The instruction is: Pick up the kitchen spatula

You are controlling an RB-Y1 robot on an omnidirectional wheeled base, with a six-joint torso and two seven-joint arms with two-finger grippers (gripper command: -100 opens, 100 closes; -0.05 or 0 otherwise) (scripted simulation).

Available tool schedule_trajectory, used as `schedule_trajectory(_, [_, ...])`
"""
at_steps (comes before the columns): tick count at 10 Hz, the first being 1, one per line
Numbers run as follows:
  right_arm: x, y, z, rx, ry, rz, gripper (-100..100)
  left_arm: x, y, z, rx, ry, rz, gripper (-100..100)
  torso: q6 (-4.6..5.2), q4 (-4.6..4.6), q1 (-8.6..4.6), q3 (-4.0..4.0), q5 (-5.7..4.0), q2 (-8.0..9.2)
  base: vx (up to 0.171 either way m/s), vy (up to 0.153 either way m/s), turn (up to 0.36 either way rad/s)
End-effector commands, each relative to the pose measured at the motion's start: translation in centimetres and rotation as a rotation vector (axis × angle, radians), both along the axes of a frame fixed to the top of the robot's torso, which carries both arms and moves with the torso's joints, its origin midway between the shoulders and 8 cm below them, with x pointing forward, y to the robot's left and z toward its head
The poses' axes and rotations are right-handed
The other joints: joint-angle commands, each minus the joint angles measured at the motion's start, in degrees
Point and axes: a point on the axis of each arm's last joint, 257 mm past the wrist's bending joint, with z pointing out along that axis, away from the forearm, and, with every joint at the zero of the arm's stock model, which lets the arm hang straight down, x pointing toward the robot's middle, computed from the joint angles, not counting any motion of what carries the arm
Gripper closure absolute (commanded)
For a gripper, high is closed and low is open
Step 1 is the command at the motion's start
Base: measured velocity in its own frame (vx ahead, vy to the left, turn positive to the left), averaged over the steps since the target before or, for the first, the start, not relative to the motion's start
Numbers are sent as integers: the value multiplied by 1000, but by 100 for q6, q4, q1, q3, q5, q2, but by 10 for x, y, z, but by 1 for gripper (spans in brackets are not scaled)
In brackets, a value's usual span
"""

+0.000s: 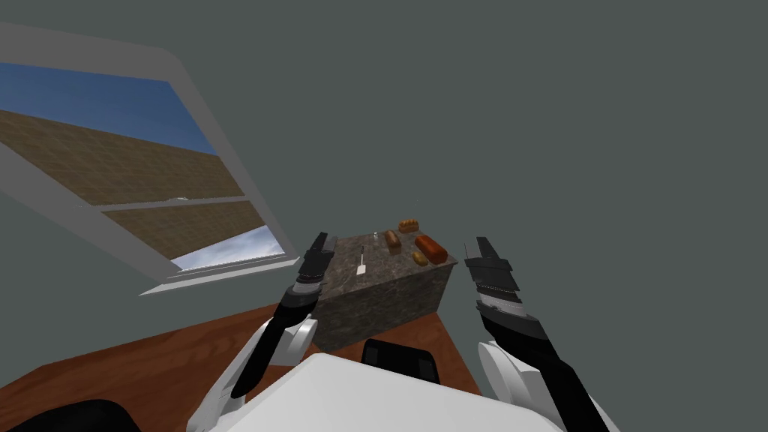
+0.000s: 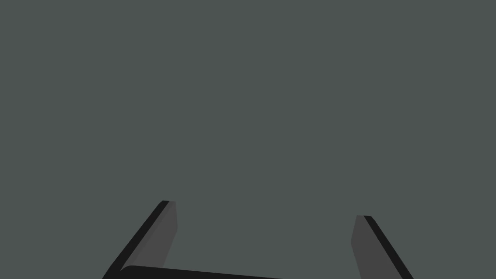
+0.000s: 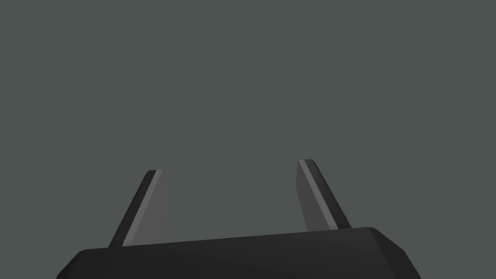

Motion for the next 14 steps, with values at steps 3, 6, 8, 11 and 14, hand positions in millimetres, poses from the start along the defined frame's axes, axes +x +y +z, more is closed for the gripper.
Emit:
schedule_trajectory(3, [0, 0, 0, 0, 0, 0, 0, 10, 7, -19, 60, 83, -2, -100, 0, 0, 1, 0, 0, -1, -28, 16, -61])
schedule_trajectory(6, [0, 0, 0, 0, 0, 0, 0, 22, 23, -46, 120, 199, 14, -100, -2, 0, -3, 0, 0, -2, -32, 11, -96])
schedule_trajectory(8, [0, 0, 0, 0, 0, 0, 0, 28, 34, -61, 150, 262, 24, -100, -1, 0, -2, 0, 0, -2, -29, 12, -91])
schedule_trajectory(11, [0, 0, 0, 0, 0, 0, 0, 33, 43, -76, 202, 330, 25, -100, 0, 0, -3, 0, -1, -1, -28, 9, -93])
schedule_trajectory(14, [0, 0, 0, 0, 0, 0, 0, 40, 71, -107, 241, 463, 61, -100, -2, 0, -2, -2, 0, -5, -25, 9, -120])
